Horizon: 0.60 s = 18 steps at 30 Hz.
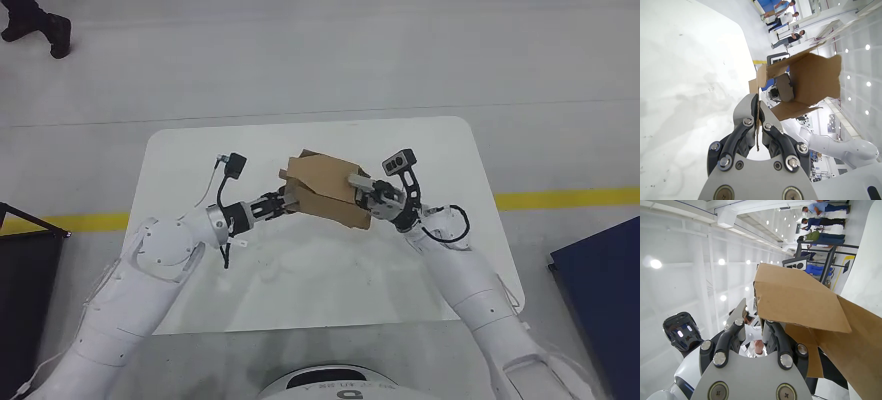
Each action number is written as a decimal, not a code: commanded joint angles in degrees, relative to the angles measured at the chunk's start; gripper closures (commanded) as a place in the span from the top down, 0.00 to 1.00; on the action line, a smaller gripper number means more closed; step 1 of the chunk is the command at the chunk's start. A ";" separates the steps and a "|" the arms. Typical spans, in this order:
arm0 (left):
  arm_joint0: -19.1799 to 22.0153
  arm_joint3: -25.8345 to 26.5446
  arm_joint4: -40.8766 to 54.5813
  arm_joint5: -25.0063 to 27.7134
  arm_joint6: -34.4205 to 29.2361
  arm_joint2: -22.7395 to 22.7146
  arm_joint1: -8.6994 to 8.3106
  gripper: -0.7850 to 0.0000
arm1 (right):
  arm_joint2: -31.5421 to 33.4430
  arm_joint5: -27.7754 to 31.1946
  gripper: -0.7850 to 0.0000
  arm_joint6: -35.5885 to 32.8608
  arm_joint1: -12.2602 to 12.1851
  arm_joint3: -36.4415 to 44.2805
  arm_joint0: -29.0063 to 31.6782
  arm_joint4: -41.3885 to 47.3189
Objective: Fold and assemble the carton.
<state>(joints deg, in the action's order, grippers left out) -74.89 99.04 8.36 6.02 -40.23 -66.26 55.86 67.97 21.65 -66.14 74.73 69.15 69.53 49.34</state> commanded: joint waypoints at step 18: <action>-0.81 -5.01 19.77 -1.05 -0.09 -6.44 0.67 1.00 | 0.40 4.04 0.00 0.73 0.14 -0.91 -0.33 0.09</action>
<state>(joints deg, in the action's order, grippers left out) -75.01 95.20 23.69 4.89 -39.47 -70.95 56.63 68.41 25.82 -65.26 74.88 68.23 69.21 49.52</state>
